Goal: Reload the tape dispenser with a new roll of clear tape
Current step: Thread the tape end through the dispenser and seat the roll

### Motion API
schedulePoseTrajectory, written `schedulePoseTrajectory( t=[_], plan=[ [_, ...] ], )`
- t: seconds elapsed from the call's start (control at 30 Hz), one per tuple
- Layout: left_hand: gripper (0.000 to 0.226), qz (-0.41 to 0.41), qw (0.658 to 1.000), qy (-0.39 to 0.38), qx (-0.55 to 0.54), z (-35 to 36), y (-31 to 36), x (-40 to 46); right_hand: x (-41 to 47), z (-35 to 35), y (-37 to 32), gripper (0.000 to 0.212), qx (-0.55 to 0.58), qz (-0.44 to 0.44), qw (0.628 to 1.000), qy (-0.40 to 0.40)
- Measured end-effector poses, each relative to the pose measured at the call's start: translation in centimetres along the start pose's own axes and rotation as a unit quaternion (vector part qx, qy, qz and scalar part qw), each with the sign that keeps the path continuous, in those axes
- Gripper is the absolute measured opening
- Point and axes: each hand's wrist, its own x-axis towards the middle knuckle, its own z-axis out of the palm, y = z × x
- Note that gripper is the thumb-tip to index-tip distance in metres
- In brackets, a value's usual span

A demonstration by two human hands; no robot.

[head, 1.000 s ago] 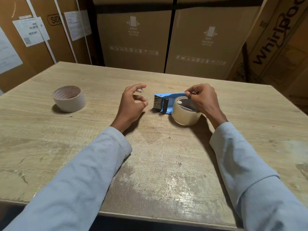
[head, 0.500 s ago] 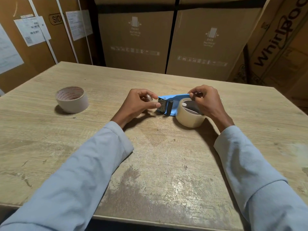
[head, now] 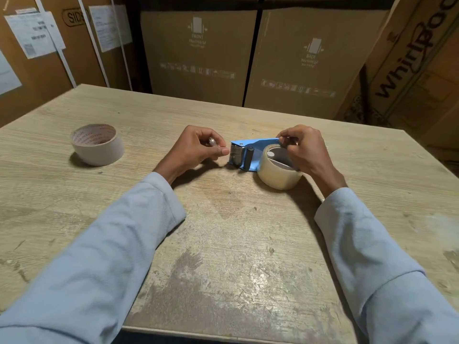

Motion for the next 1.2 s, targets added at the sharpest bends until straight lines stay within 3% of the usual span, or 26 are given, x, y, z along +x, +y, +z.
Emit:
schedulePoseTrajectory(
  t=[0.1, 0.4, 0.87, 1.2],
  plan=[
    [0.05, -0.013, 0.999, -0.028, -0.039, -0.1, -0.5, 0.3, 0.0, 0.0, -0.2, 0.019, -0.004, 0.001, 1.0, -0.007],
    [0.016, 0.038, 0.996, -0.077, 0.035, -0.3, -0.3, 1.2, 0.5, 0.1, 0.4, 0.025, -0.013, -0.023, 0.999, -0.029],
    [0.017, 0.051, 0.99, -0.125, 0.049, -0.5, -0.2, 1.0, 1.8, -0.1, 1.1, 0.016, 0.004, -0.155, 0.986, -0.058],
    [0.024, 0.064, 0.987, -0.125, 0.076, 1.8, 0.0, 1.2, 1.8, 0.2, 1.2, 0.016, 0.014, -0.175, 0.983, -0.058]
  ],
)
